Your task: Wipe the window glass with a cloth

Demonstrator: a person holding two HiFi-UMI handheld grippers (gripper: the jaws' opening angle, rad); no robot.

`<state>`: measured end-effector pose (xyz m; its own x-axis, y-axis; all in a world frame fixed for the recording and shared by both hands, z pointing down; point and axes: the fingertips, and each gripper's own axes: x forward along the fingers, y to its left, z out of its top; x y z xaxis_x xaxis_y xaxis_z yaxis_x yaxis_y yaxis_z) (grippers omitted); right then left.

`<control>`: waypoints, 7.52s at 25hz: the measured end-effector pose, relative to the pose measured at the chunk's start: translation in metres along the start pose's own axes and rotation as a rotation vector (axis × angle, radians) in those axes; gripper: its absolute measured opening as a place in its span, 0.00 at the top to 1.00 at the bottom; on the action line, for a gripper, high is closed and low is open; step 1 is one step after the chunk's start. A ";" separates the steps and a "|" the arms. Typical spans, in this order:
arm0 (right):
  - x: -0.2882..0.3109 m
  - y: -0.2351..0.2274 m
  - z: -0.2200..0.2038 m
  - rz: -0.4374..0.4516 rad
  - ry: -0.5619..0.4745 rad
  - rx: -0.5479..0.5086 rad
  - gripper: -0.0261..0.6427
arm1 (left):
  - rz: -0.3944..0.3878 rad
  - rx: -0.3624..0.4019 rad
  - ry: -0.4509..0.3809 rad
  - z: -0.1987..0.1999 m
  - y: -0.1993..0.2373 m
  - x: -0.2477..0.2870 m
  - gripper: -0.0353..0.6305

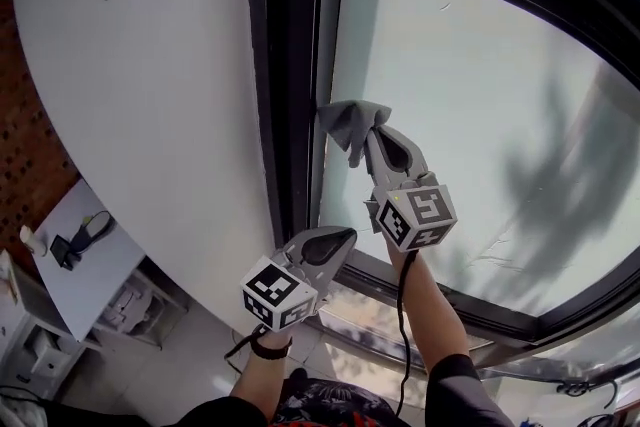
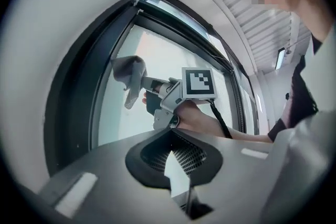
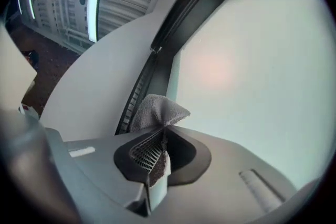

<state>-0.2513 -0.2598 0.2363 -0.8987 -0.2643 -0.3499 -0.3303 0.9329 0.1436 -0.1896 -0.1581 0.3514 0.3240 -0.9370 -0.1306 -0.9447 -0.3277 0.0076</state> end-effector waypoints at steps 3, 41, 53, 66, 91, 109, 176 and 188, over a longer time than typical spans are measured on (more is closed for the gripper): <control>0.013 0.007 -0.002 -0.059 0.035 -0.065 0.94 | 0.034 -0.014 -0.001 0.003 0.012 -0.014 0.96; -0.569 -0.323 0.110 -1.202 0.351 -0.197 0.94 | -0.405 -0.038 0.047 -0.025 -0.149 0.134 0.96; -0.477 -0.268 0.081 -0.990 0.270 -0.135 0.94 | -0.323 -0.021 0.084 -0.035 -0.126 0.122 0.96; -0.200 -0.081 -0.023 -0.404 0.218 0.024 0.94 | 0.009 -0.019 0.045 -0.019 -0.004 0.016 0.96; -0.158 -0.041 -0.094 -0.471 0.292 0.050 0.94 | -0.040 -0.065 0.058 -0.030 0.013 0.001 0.96; -0.586 -0.307 -0.015 -1.341 0.404 -0.072 0.94 | -0.300 -0.074 0.071 -0.037 -0.092 0.089 0.96; -0.247 -0.065 -0.177 -0.476 0.376 0.232 0.94 | -0.051 -0.099 0.077 -0.047 0.002 0.013 0.95; -0.538 -0.240 -0.115 -1.091 0.288 0.207 0.94 | -0.295 -0.085 0.086 -0.052 -0.081 0.084 0.95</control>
<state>0.2780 -0.3699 0.4967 -0.2047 -0.9782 0.0338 -0.9442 0.1882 -0.2703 -0.0832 -0.2167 0.3914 0.5898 -0.8057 -0.0551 -0.8030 -0.5923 0.0655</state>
